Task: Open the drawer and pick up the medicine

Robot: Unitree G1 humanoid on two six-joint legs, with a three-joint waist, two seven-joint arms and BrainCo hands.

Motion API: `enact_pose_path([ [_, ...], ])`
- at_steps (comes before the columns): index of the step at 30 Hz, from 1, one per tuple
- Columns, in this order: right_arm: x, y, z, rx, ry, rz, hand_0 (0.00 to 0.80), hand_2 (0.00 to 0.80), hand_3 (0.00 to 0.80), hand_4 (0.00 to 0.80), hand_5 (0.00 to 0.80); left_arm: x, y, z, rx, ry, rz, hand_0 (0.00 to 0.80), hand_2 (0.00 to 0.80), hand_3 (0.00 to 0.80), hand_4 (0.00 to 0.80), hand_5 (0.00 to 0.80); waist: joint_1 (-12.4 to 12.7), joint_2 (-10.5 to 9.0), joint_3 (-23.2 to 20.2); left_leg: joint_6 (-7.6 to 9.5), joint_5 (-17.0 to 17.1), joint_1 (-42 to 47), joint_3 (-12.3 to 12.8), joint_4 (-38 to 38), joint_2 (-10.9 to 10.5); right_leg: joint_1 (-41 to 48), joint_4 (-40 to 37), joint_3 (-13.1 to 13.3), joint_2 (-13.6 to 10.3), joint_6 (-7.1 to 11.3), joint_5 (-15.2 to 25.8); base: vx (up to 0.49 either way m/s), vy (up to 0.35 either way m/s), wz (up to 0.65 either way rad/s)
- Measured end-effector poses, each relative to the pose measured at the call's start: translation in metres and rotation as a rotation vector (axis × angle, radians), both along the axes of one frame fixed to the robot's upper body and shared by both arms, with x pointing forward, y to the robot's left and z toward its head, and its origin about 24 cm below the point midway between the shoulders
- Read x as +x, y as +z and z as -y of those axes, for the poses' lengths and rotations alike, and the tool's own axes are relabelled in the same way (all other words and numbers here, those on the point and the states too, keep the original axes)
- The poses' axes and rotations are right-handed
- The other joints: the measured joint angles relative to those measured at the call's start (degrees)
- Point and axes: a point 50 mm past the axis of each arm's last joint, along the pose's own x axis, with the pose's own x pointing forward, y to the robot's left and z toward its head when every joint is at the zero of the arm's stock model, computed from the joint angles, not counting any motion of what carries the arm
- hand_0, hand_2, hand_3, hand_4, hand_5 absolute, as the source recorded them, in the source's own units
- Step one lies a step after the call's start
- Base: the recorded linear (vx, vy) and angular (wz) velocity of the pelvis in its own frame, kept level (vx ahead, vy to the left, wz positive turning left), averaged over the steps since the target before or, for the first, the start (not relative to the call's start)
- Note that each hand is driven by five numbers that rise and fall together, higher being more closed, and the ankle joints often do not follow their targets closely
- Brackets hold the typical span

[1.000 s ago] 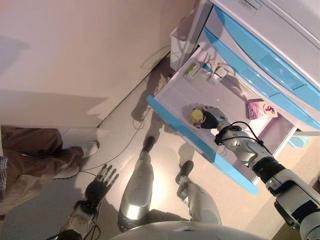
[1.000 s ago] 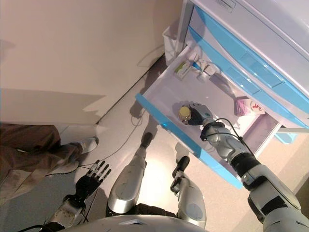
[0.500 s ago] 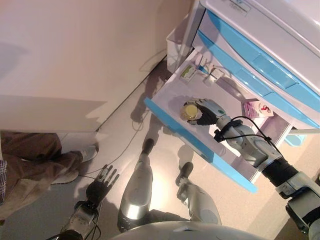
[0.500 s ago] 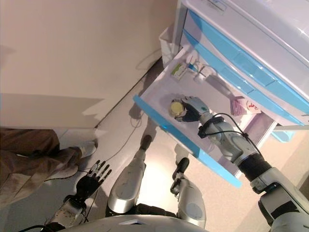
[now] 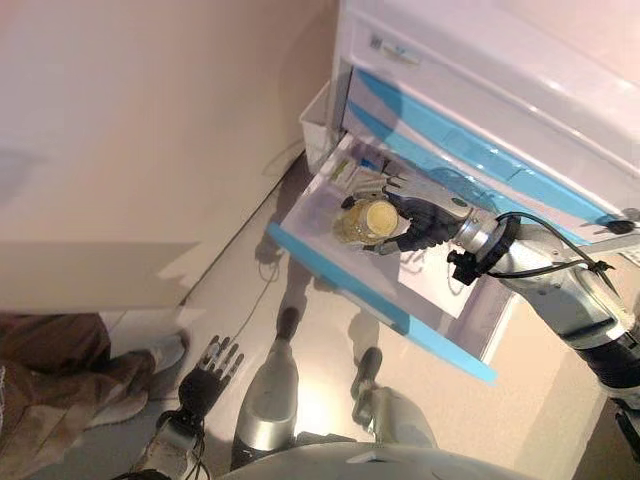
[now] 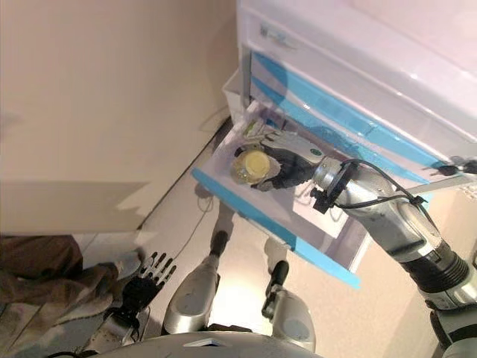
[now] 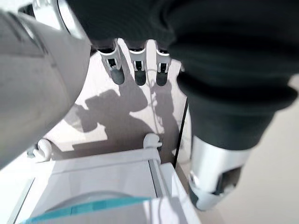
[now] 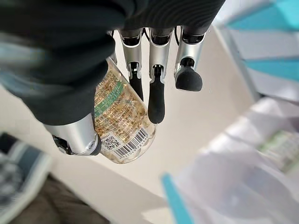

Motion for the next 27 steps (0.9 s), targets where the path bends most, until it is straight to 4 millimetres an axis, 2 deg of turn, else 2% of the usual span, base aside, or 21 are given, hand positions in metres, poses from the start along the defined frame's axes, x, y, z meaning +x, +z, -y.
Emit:
enact_pose_path([
  [7, -0.016, 0.026, 0.004, 0.071, 0.117, -0.072, 0.800, 0.800, 0.800, 0.800, 0.800, -0.019, -0.010, 0.004, -0.008, 0.029, -0.066, 0.000, 0.000, 0.000, 0.000, 0.000, -2.29, -0.64, -4.02, 0.02, -0.21, 1.66, 1.61, -0.98, 0.37, 0.68, -0.60, 1.64, 0.26, 0.05, 0.06, 0.067, 0.005, -0.11],
  [16, -0.012, 0.041, 0.019, 0.176, 0.090, -0.172, 0.800, 0.800, 0.800, 0.800, 0.800, -0.038, -0.018, 0.005, -0.008, 0.066, -0.145, 0.000, 0.000, 0.000, 0.000, 0.000, -3.43, -0.98, -9.79, 0.08, -0.91, 4.58, 2.88, -2.16, 0.46, 3.14, -2.65, 2.86, 0.40, 0.25, 0.22, 0.083, 0.010, -0.08],
  [27, 0.029, 0.062, 0.048, 0.405, -0.104, -0.246, 0.800, 0.800, 0.800, 0.800, 0.800, -0.053, -0.024, 0.005, -0.024, 0.080, -0.217, 0.000, 0.000, 0.000, 0.000, 0.000, -3.79, -0.95, -12.96, 0.09, -0.96, 7.00, 3.41, -3.56, 0.51, 5.68, -4.56, 2.89, 0.50, 0.40, 0.48, 0.045, 0.007, -0.01],
])
